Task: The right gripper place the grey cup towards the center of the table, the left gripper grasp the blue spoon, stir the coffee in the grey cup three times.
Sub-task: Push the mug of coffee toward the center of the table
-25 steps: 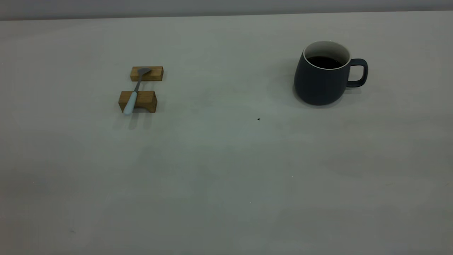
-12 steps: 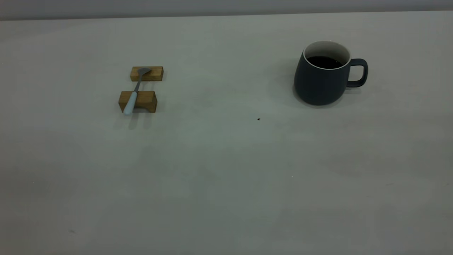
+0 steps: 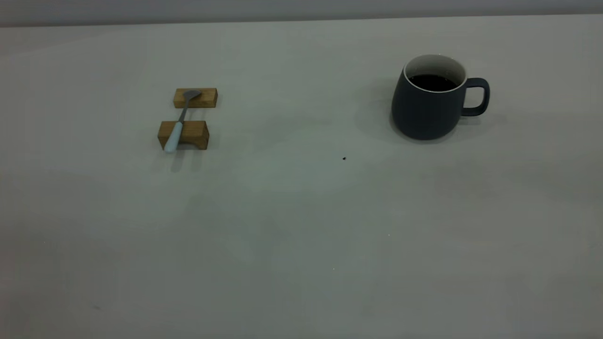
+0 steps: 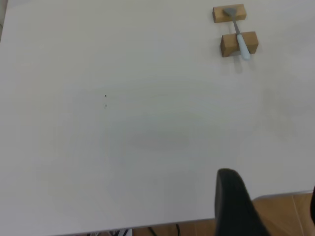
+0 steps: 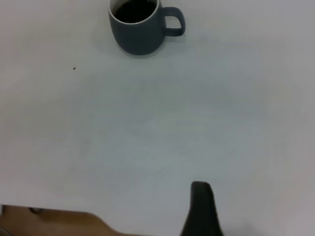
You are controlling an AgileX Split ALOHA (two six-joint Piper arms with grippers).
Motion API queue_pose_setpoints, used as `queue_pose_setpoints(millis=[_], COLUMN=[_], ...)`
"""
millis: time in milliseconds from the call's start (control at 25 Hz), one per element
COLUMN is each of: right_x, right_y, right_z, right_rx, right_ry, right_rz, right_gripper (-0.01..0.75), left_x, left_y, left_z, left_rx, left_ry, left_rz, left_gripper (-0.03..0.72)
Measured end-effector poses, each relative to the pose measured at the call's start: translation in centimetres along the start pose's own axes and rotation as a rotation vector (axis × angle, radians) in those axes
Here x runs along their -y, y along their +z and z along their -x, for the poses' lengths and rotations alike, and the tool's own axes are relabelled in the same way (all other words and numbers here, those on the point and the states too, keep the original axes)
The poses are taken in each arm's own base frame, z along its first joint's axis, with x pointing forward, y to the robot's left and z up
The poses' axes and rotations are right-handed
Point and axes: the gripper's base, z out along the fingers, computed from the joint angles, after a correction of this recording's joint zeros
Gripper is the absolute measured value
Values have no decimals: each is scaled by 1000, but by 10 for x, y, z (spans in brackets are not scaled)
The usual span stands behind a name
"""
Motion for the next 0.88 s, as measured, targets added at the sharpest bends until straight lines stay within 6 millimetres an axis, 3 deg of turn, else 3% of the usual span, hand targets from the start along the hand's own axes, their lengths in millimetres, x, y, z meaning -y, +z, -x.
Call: queue_pose_setpoints(millis=[240,520,880], right_x=[6,7,12], right_y=[57,137,242], right_z=[47,93,111], right_rx=[-151,-229,-215], right_ry=[-169,-356,-717], right_rz=[26,133,234], right_gripper=[642,627,580], left_x=[0,0,0], left_y=[0,0,0], left_z=[0,0,0], left_rx=[0,0,0], left_ry=[0,-1,-1], left_rz=[0,0,0], left_gripper=[446,446,446])
